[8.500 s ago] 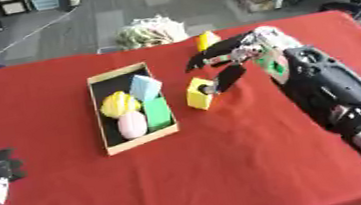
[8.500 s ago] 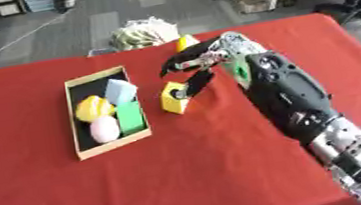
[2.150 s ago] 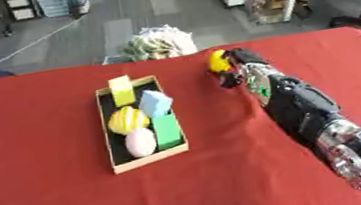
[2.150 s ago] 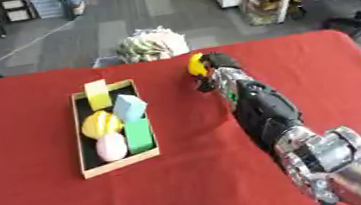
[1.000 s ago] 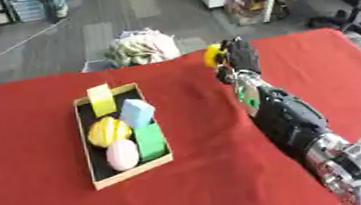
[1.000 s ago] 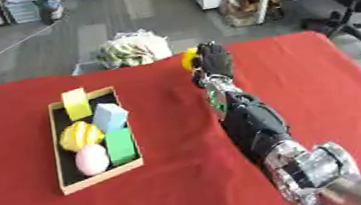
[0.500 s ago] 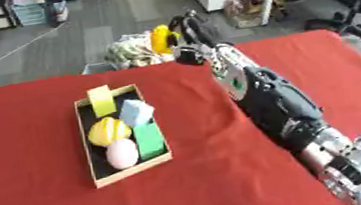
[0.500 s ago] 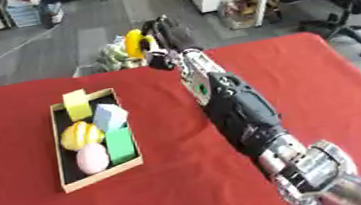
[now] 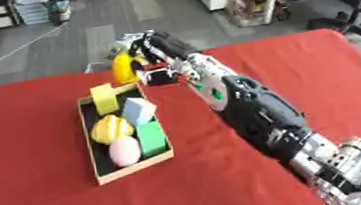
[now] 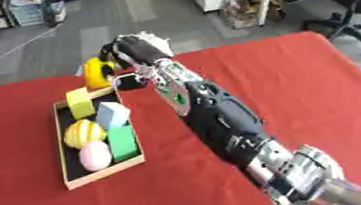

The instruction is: Pick up objects on the table and place them in the box.

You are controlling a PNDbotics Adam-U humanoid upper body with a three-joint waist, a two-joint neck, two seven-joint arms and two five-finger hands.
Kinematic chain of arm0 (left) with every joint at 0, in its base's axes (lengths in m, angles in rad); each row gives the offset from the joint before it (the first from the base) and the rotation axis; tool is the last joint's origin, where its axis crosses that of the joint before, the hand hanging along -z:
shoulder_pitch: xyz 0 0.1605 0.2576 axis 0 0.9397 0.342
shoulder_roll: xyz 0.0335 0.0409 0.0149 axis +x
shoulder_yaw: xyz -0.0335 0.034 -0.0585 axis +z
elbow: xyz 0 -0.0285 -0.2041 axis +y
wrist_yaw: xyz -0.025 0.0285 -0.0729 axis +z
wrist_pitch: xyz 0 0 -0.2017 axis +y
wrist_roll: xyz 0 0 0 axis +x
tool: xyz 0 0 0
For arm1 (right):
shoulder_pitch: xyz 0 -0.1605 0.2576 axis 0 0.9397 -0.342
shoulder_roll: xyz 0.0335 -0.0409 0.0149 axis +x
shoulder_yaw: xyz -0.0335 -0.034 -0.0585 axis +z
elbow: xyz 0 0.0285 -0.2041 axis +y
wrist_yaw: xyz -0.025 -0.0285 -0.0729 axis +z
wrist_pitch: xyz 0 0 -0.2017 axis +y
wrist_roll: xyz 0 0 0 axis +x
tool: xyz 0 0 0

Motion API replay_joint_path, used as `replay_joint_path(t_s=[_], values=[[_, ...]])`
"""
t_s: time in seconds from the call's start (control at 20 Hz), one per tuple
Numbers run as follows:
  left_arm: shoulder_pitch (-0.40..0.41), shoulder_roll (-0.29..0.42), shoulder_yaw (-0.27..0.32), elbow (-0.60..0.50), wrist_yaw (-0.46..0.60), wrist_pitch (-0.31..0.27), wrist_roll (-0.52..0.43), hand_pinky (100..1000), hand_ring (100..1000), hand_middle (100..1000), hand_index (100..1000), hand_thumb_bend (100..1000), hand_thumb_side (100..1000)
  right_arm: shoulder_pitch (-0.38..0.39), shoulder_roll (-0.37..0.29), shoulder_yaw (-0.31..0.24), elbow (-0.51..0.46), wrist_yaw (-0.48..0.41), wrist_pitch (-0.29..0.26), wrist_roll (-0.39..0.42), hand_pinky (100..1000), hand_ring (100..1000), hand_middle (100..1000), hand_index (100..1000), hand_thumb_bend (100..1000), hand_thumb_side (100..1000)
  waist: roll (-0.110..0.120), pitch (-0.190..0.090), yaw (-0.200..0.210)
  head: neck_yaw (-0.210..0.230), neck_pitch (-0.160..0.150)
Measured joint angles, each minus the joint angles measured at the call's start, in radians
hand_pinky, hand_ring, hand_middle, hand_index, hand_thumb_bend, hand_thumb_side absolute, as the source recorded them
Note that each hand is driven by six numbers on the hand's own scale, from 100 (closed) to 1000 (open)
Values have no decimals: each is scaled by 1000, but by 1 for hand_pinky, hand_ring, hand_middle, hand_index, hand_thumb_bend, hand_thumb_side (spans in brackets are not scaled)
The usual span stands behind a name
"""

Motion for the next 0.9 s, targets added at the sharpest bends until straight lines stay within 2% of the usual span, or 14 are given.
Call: replay_joint_path(t_s=[0.3, 0.6, 0.7, 0.9], values=[[0, 0, 0, 0, 0, 0, 0, 781, 633, 625, 816, 100, 675, 7, 31, 16, 14, 52, -42, 46, 558, 527, 255, 363, 100, 181, 0, 0, 0, -3, 5], [0, 0, 0, 0, 0, 0, 0, 781, 633, 625, 816, 100, 674, 8, 42, 27, 21, 75, -82, 86, 599, 570, 317, 427, 100, 202, 0, 0, 1, -6, 7], [0, -1, 0, 0, 0, 0, 0, 781, 633, 625, 816, 100, 673, 8, 42, 28, 21, 88, -94, 100, 617, 589, 358, 471, 100, 210, 0, 0, 2, -8, 7], [0, -1, 0, 0, 0, 0, 0, 781, 633, 625, 816, 100, 674, 8, 42, 31, 19, 121, -113, 119, 657, 636, 471, 615, 100, 235, 0, 0, 3, -11, 7]])
